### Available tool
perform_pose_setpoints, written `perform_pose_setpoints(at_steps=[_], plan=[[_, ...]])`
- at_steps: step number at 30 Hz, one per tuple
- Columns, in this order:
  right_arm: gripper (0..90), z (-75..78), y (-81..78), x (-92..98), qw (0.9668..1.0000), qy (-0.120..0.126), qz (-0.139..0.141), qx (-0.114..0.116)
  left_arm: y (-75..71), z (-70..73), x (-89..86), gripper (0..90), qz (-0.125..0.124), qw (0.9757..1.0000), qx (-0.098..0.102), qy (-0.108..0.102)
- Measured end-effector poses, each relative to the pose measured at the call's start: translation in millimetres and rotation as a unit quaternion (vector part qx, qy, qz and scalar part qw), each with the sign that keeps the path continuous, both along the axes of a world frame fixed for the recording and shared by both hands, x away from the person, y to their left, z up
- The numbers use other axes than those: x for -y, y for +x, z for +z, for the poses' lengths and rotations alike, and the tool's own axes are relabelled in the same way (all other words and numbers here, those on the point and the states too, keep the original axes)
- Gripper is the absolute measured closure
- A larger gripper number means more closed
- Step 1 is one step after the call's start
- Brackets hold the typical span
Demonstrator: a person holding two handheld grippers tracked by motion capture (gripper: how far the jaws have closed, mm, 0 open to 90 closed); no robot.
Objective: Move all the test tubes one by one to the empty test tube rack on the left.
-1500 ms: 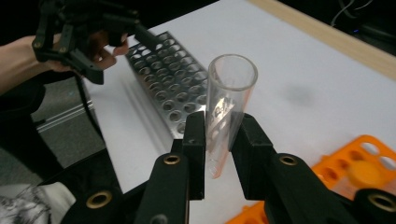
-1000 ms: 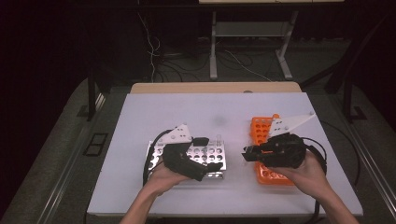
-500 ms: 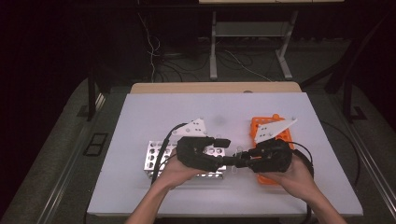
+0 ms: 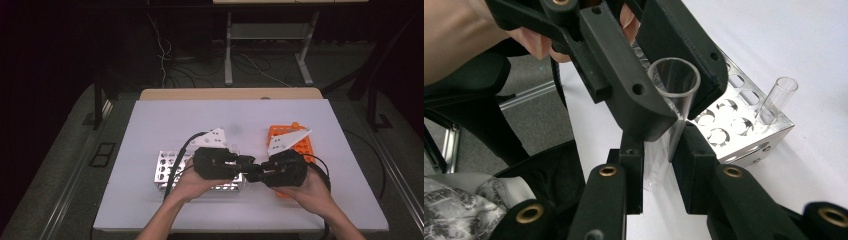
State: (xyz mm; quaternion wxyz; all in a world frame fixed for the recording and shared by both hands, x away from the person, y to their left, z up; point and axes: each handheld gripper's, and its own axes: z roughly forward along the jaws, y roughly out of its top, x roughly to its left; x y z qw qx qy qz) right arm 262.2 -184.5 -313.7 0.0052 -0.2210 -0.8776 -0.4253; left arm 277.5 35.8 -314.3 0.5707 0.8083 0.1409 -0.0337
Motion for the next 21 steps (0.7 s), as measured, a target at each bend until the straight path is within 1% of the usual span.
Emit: perform_pose_setpoints(at_steps=[3, 4, 6, 7, 10, 14, 16, 21], plan=[[74.4, 0.4, 0.5, 1.0, 1.0, 0.007, 0.0, -0.005, 0.6, 1.2, -0.6, 74.3, 0.0, 1.0, -0.002, -0.005], [72.3, 0.8, 0.4, 1.6, 0.9999, 0.009, 0.0, -0.007, 0.6, 2.0, -0.8, 74.3, 0.002, 1.0, 0.0, -0.005], [64.9, 1.8, 0.0, 2.2, 0.9999, 0.01, -0.003, -0.008, 0.9, 2.9, -1.3, 74.3, 0.005, 1.0, 0.001, -0.006], [62.3, 2.4, -0.5, 2.6, 0.9999, 0.01, -0.003, -0.008, 1.7, 5.1, -2.7, 74.4, 0.006, 0.9999, -0.001, -0.012], [56.6, 4.3, -2.5, 5.8, 0.9999, 0.012, -0.008, -0.003, 3.0, 9.0, -5.5, 74.4, 0.007, 0.9999, 0.002, -0.014], [47.7, 8.6, -4.0, 14.7, 0.9995, 0.018, -0.025, 0.006, 6.0, 15.0, -11.4, 74.3, 0.015, 0.9997, 0.004, -0.018], [44.1, 12.1, -4.5, 20.7, 0.999, 0.021, -0.038, 0.009, 7.8, 18.0, -14.8, 74.3, 0.019, 0.9996, 0.004, -0.019], [31.9, 22.3, -6.0, 39.5, 0.9965, 0.032, -0.073, 0.025, 13.4, 23.9, -23.3, 74.3, 0.033, 0.9993, 0.01, -0.016]])
